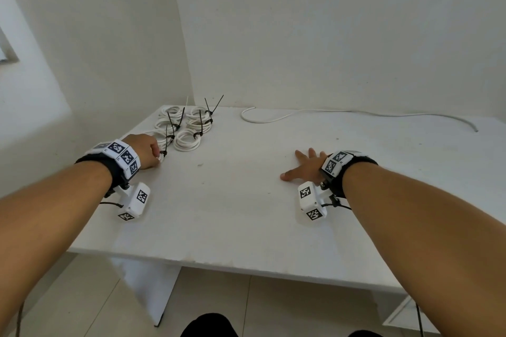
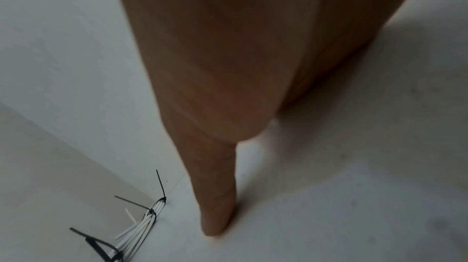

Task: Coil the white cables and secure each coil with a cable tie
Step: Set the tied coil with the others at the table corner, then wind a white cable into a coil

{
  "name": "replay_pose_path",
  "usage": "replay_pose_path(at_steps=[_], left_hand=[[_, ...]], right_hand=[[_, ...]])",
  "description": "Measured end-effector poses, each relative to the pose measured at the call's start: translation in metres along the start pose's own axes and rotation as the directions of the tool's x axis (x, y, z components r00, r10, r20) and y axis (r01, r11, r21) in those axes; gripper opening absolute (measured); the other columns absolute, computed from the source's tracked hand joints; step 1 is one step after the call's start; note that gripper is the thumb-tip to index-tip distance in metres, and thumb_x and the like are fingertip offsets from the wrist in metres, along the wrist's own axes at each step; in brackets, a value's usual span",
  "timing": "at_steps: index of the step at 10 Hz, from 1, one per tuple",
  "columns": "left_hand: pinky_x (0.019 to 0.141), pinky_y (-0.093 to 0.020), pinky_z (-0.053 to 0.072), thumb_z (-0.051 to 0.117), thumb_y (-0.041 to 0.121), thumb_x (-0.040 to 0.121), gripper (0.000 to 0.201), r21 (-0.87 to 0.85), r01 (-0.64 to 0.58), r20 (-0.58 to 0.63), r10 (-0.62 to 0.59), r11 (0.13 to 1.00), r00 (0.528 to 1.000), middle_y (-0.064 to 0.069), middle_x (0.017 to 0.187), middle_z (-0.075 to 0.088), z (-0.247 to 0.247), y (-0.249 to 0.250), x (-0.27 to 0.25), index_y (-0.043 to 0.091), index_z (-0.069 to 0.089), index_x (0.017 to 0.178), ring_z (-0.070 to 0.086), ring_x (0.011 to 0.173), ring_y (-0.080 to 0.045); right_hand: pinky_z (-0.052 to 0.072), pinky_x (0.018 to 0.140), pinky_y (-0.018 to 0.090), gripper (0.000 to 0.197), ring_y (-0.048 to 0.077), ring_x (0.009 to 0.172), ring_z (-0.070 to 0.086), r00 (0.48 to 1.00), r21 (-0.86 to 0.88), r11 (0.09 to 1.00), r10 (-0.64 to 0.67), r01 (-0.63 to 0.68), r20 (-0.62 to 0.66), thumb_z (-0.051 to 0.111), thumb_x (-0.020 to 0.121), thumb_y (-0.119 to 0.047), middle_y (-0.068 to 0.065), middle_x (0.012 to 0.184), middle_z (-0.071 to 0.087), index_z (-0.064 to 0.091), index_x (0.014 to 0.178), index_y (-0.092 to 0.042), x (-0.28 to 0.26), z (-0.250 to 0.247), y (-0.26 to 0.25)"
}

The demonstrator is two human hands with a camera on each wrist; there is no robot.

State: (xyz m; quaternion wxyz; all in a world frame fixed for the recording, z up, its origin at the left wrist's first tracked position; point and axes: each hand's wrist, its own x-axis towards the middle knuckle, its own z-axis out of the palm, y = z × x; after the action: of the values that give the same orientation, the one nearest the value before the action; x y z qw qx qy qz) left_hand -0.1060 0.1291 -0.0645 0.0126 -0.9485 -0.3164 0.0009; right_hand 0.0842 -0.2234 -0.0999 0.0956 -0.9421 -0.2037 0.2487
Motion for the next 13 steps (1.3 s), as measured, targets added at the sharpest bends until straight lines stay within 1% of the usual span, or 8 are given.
replay_pose_path(at_steps=[1, 2, 4, 5, 6, 9, 12, 13], left_hand=[[0.079, -0.029, 0.047, 0.067, 0.038, 0.087, 0.018, 0.073, -0.03, 0.0, 0.03, 0.997, 1.0, -0.005, 0.106, 0.067, -0.018, 0.006, -0.002, 0.019, 0.066, 0.087, 0.06, 0.094, -0.024], [0.07, -0.029, 0.04, 0.065, 0.036, 0.088, 0.018, -0.004, -0.164, -0.071, 0.164, 0.986, 0.984, -0.004, 0.092, 0.067, -0.041, 0.033, -0.003, 0.021, 0.064, 0.079, 0.058, 0.081, -0.021], [0.075, -0.029, 0.05, 0.068, 0.03, 0.088, 0.011, -0.284, -0.371, -0.059, 0.371, 0.884, 0.927, 0.003, 0.074, 0.073, -0.052, 0.123, 0.025, 0.02, 0.069, 0.084, 0.068, 0.075, -0.016], [0.074, -0.025, 0.046, 0.066, 0.025, 0.09, 0.009, -0.329, -0.406, -0.055, 0.412, 0.853, 0.91, 0.0, 0.09, 0.074, -0.043, 0.158, 0.062, 0.02, 0.071, 0.094, 0.067, 0.084, -0.018], [0.088, -0.026, 0.045, 0.064, 0.018, 0.092, 0.019, -0.322, -0.407, -0.075, 0.406, 0.855, 0.911, -0.003, 0.116, 0.069, -0.032, 0.189, 0.104, 0.02, 0.071, 0.109, 0.063, 0.106, -0.022], [0.104, -0.032, 0.041, 0.055, 0.011, 0.092, 0.044, -0.03, -0.374, 0.009, 0.374, 0.927, 0.927, -0.009, 0.147, 0.049, 0.0, 0.24, 0.19, 0.018, 0.056, 0.136, 0.052, 0.128, -0.03], [0.072, -0.027, 0.044, 0.058, 0.016, 0.092, 0.008, 0.152, -0.402, 0.066, 0.397, 0.903, 0.916, -0.008, 0.098, 0.063, 0.009, 0.254, 0.195, 0.015, 0.065, 0.095, 0.06, 0.087, -0.024], [0.069, -0.028, 0.045, 0.051, 0.018, 0.094, 0.022, 0.049, -0.423, 0.008, 0.423, 0.905, 0.906, -0.011, 0.096, 0.069, 0.005, 0.257, 0.185, 0.005, 0.068, 0.098, 0.062, 0.082, -0.027]], right_hand=[[0.011, 0.123, 0.051, 0.107, 0.033, 0.153, -0.003, 0.999, -0.027, 0.999, -0.021, 0.019, -0.047, 0.059, 0.079, -0.075, 0.005, 0.167, -0.009, 0.003, 0.159, -0.032, -0.002, -0.008, 0.001], [0.013, 0.122, 0.054, 0.122, 0.037, 0.153, 0.004, 0.99, 0.019, 0.998, 0.065, -0.063, -0.124, 0.061, 0.067, -0.085, 0.01, 0.166, -0.008, 0.005, 0.159, -0.029, 0.004, -0.02, 0.01], [0.016, 0.121, 0.056, 0.165, 0.04, 0.151, 0.009, 0.966, -0.042, 0.975, 0.208, -0.217, -0.154, 0.036, 0.019, -0.107, 0.012, 0.165, -0.007, -0.006, 0.158, -0.029, 0.014, -0.021, 0.039], [0.014, 0.12, 0.058, 0.164, 0.041, 0.151, 0.004, 0.969, -0.054, 0.975, 0.209, -0.218, -0.135, 0.035, 0.019, -0.107, 0.011, 0.165, -0.012, -0.008, 0.157, -0.031, 0.019, -0.019, 0.041], [0.008, 0.12, 0.059, 0.149, 0.042, 0.151, -0.003, 0.968, -0.077, 0.973, 0.206, -0.218, -0.141, 0.038, 0.038, -0.107, 0.012, 0.165, -0.014, -0.011, 0.157, -0.03, 0.019, -0.019, 0.042], [0.003, 0.12, 0.057, 0.142, 0.041, 0.151, -0.01, 0.965, -0.087, 0.964, 0.241, -0.25, -0.104, 0.047, 0.05, -0.101, 0.012, 0.164, -0.018, -0.014, 0.156, -0.029, 0.018, -0.023, 0.038], [0.001, 0.121, 0.059, 0.143, 0.042, 0.15, -0.014, 0.967, -0.073, 0.965, 0.248, -0.252, -0.059, 0.052, 0.051, -0.099, 0.012, 0.163, -0.024, -0.018, 0.155, -0.03, 0.024, -0.026, 0.043], [0.002, 0.121, 0.058, 0.143, 0.042, 0.15, -0.013, 0.968, -0.057, 0.968, 0.243, -0.246, -0.057, 0.054, 0.051, -0.098, 0.012, 0.163, -0.023, -0.017, 0.155, -0.031, 0.026, -0.027, 0.044]])
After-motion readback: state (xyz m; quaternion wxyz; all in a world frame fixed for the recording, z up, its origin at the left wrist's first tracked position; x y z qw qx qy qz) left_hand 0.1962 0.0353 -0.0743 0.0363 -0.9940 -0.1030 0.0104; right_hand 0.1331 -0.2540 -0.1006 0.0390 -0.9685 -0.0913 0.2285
